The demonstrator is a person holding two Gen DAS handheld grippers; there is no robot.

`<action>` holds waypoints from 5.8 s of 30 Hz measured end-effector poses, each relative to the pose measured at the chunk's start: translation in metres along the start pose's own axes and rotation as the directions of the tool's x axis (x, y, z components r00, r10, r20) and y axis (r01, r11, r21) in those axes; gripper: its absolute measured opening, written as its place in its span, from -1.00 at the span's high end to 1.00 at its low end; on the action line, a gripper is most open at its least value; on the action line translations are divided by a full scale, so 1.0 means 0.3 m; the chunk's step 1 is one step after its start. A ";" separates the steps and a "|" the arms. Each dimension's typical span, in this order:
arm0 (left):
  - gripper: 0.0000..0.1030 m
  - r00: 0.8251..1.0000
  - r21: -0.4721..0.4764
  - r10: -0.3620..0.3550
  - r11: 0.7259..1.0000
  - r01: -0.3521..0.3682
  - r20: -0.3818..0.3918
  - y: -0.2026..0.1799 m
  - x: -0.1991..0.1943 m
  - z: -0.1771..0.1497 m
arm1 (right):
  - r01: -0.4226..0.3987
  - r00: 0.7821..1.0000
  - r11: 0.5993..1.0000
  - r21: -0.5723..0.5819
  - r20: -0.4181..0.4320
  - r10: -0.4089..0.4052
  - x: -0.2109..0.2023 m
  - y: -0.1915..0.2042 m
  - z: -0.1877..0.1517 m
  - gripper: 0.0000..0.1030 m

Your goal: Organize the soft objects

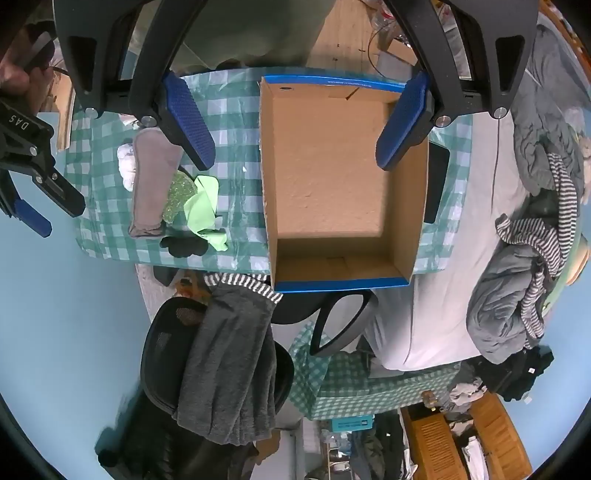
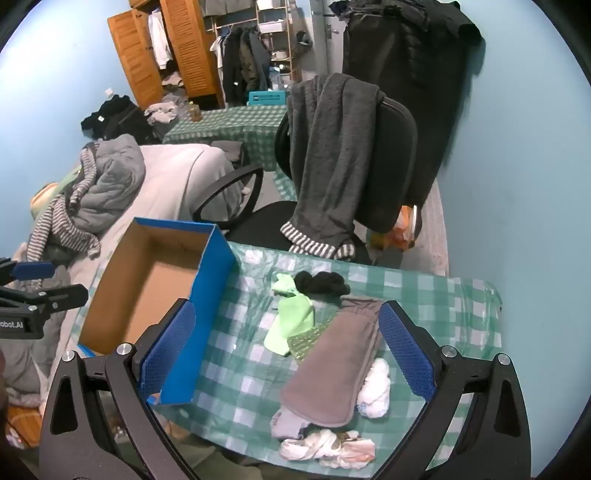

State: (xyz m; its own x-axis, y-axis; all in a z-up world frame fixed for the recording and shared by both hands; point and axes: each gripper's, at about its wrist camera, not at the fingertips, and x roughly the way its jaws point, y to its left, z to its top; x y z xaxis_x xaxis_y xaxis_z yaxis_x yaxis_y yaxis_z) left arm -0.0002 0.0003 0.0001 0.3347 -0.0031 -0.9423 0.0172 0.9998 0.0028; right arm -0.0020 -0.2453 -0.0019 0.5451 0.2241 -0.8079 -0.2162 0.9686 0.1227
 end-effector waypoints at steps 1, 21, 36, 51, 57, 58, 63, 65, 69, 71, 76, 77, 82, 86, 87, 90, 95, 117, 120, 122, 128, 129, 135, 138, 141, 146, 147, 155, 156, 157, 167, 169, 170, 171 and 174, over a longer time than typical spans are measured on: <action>-0.75 1.000 0.001 0.003 1.000 -0.003 -0.003 -0.001 0.000 0.001 | 0.001 1.000 1.000 -0.001 -0.001 -0.001 0.000 0.000 0.000 -0.94; -0.75 1.000 -0.001 0.012 1.000 -0.012 0.003 -0.010 -0.004 -0.018 | 0.001 1.000 1.000 0.000 -0.012 -0.001 -0.006 -0.008 0.000 -0.94; -0.75 1.000 -0.002 0.011 1.000 -0.011 0.001 -0.012 -0.007 -0.024 | -0.002 1.000 1.000 0.001 -0.014 0.002 -0.014 -0.008 -0.017 -0.94; -0.75 1.000 -0.002 0.008 1.000 -0.008 -0.001 -0.022 -0.009 -0.036 | 0.000 1.000 1.000 0.000 -0.013 0.000 -0.017 -0.006 -0.015 -0.94; -0.75 1.000 0.001 0.007 1.000 -0.007 0.000 -0.031 -0.015 -0.051 | 0.001 1.000 1.000 0.002 -0.013 -0.001 -0.020 -0.007 -0.015 -0.94; -0.75 1.000 -0.001 0.007 1.000 -0.007 -0.002 -0.029 -0.012 -0.046 | 0.001 1.000 1.000 0.002 -0.013 -0.001 -0.020 -0.007 -0.015 -0.94; -0.75 1.000 -0.001 0.007 1.000 -0.007 -0.001 -0.031 -0.013 -0.048 | 0.001 1.000 1.000 0.001 -0.013 -0.001 -0.020 -0.007 -0.014 -0.94; -0.75 1.000 -0.001 0.007 1.000 -0.007 -0.004 -0.028 -0.012 -0.044 | 0.000 1.000 1.000 0.001 -0.014 0.000 -0.020 -0.007 -0.013 -0.94; -0.75 1.000 0.001 0.007 1.000 -0.007 -0.006 -0.029 -0.014 -0.050 | 0.000 1.000 1.000 0.001 -0.014 0.000 -0.022 -0.007 -0.015 -0.94; -0.75 1.000 0.001 0.007 1.000 -0.007 -0.006 -0.028 -0.014 -0.051 | 0.001 1.000 1.000 0.002 -0.014 -0.001 -0.020 -0.006 -0.013 -0.94; -0.75 1.000 0.005 0.004 1.000 -0.004 -0.007 -0.033 -0.017 -0.052 | 0.000 1.000 1.000 0.002 -0.013 0.000 -0.021 -0.007 -0.014 -0.94; -0.75 1.000 0.007 0.004 1.000 -0.004 -0.009 -0.033 -0.012 -0.043 | 0.000 1.000 1.000 0.002 -0.014 0.000 -0.021 -0.007 -0.014 -0.94; -0.75 1.000 0.010 0.002 1.000 -0.002 -0.011 -0.037 -0.013 -0.039 | 0.000 1.000 1.000 0.002 -0.015 0.000 -0.022 -0.009 -0.013 -0.94; -0.75 1.000 0.010 0.002 1.000 -0.002 -0.010 -0.039 -0.014 -0.040 | 0.000 1.000 1.000 0.002 -0.014 0.000 -0.022 -0.010 -0.013 -0.94; -0.75 1.000 0.010 0.003 1.000 -0.002 -0.010 -0.040 -0.014 -0.041 | 0.000 1.000 1.000 0.003 -0.014 0.000 -0.023 -0.010 -0.014 -0.94; -0.75 1.000 0.009 0.003 1.000 -0.003 -0.011 -0.039 -0.012 -0.039 | 0.000 1.000 1.000 0.002 -0.015 0.000 -0.021 -0.011 -0.010 -0.94; -0.75 1.000 0.008 0.001 1.000 -0.001 -0.014 -0.045 -0.012 -0.042 | -0.001 1.000 1.000 0.003 -0.017 0.001 -0.017 -0.016 -0.007 -0.94; -0.75 0.995 0.094 -0.037 0.994 0.046 -0.097 -0.149 0.165 0.070 | 0.044 0.987 0.987 0.154 -0.160 -0.019 0.083 -0.276 -0.070 -0.94; -0.75 0.993 0.115 -0.036 0.992 0.049 -0.115 -0.178 0.205 0.088 | 0.053 0.982 0.983 0.174 -0.187 -0.020 0.116 -0.326 -0.076 -0.94; -0.75 0.991 0.129 -0.042 0.990 0.058 -0.125 -0.202 0.233 0.099 | 0.055 0.979 0.982 0.181 -0.204 -0.017 0.143 -0.344 -0.078 -0.94; -0.75 0.988 0.170 -0.029 0.984 0.054 -0.151 -0.274 0.319 0.123 | 0.051 0.968 0.979 0.196 -0.250 -0.001 0.232 -0.391 -0.093 -0.94; -0.75 0.987 0.175 -0.025 0.983 0.053 -0.157 -0.285 0.338 0.128 | 0.051 0.966 0.979 0.198 -0.260 0.002 0.248 -0.394 -0.096 -0.94; -0.75 0.982 0.191 -0.023 0.980 0.059 -0.185 -0.338 0.428 0.137 | 0.039 0.951 0.977 0.212 -0.308 0.028 0.349 -0.400 -0.115 -0.94; -0.75 0.982 0.207 -0.008 0.977 0.048 -0.189 -0.362 0.477 0.136 | 0.043 0.942 0.976 0.212 -0.333 0.031 0.396 -0.395 -0.124 -0.94; -0.75 0.978 0.207 -0.003 0.977 0.047 -0.206 -0.375 0.516 0.140 | 0.045 0.935 0.977 0.210 -0.354 0.033 0.435 -0.389 -0.130 -0.94; -0.75 0.974 0.213 0.001 0.976 0.048 -0.226 -0.397 0.576 0.148 | 0.059 0.923 0.978 0.198 -0.384 0.022 0.496 -0.374 -0.136 -0.94; -0.75 0.974 0.213 -0.001 0.976 0.051 -0.228 -0.402 0.585 0.148 | 0.063 0.921 0.978 0.197 -0.388 0.019 0.505 -0.371 -0.139 -0.94; -0.75 0.966 0.244 0.032 0.969 0.033 -0.256 -0.444 0.676 0.135 | 0.117 0.900 0.978 0.174 -0.434 -0.030 0.584 -0.363 -0.160 -0.94; -0.75 0.964 0.248 0.037 0.968 0.031 -0.263 -0.449 0.689 0.133 | 0.124 0.897 0.978 0.170 -0.440 -0.037 0.592 -0.361 -0.163 -0.94; -0.75 0.963 0.252 0.038 0.967 0.031 -0.266 -0.452 0.696 0.130 | 0.130 0.893 0.977 0.166 -0.448 -0.043 0.600 -0.363 -0.168 -0.94; -0.75 0.955 0.236 0.034 0.971 0.039 -0.295 -0.440 0.753 0.131 | 0.136 0.876 0.975 0.178 -0.481 -0.034 0.653 -0.368 -0.192 -0.93; -0.75 0.953 0.233 0.033 0.972 0.040 -0.301 -0.436 0.762 0.130 | 0.125 0.875 0.975 0.182 -0.484 -0.021 0.662 -0.369 -0.198 -0.83; -0.75 0.952 0.232 0.031 0.972 0.042 -0.304 -0.435 0.765 0.131 | 0.120 0.874 0.976 0.184 -0.486 -0.016 0.664 -0.368 -0.202 -0.81; -0.75 0.951 0.230 0.027 0.972 0.047 -0.308 -0.434 0.768 0.130 | 0.114 0.873 0.976 0.183 -0.488 -0.011 0.669 -0.369 -0.205 -0.77; -0.75 0.945 0.213 0.007 0.975 0.066 -0.326 -0.433 0.786 0.131 | 0.099 0.871 0.979 0.181 -0.492 0.003 0.680 -0.363 -0.214 -0.62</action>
State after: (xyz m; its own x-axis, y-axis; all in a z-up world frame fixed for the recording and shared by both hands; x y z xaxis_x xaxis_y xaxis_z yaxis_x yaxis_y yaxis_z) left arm 0.1135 -0.1310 -0.2092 0.0088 0.0098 -0.9999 0.2400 0.9707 0.0117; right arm 0.0809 -0.3120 -0.2171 0.0756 0.1453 -0.9865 -0.0113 0.9894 0.1448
